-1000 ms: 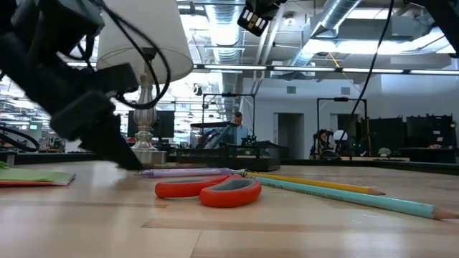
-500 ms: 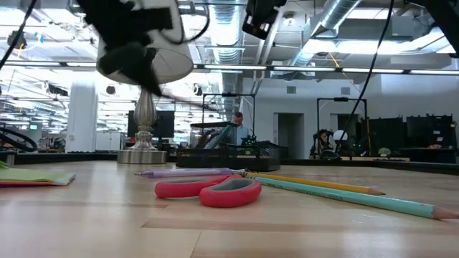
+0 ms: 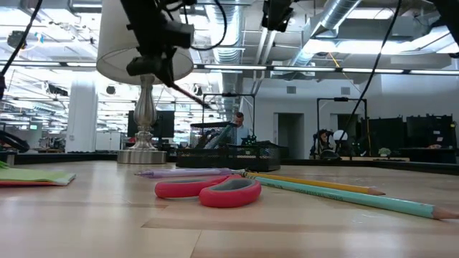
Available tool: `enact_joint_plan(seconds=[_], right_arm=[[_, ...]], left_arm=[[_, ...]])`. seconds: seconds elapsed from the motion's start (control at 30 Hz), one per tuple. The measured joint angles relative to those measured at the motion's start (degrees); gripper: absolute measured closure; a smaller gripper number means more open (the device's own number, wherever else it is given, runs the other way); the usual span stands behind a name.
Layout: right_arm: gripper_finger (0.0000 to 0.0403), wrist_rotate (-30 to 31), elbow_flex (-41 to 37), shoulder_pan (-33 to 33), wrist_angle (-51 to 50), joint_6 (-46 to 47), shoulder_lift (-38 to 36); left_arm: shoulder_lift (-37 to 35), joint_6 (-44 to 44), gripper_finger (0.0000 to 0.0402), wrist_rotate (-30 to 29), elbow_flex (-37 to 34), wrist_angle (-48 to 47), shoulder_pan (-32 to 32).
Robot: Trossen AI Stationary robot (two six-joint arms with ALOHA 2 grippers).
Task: Pick and place office supplies into organizer
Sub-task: Put the brown pen into the black desk organizer
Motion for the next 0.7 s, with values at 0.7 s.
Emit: enact_joint_plan(seconds=[0.7], right_arm=[[0.0333, 0.4, -0.1, 0.4, -1.0, -1.2, -0.3]], left_arm=[[5.7, 46.5, 0.0388, 3.1, 0.1, 10.2, 8.3]])
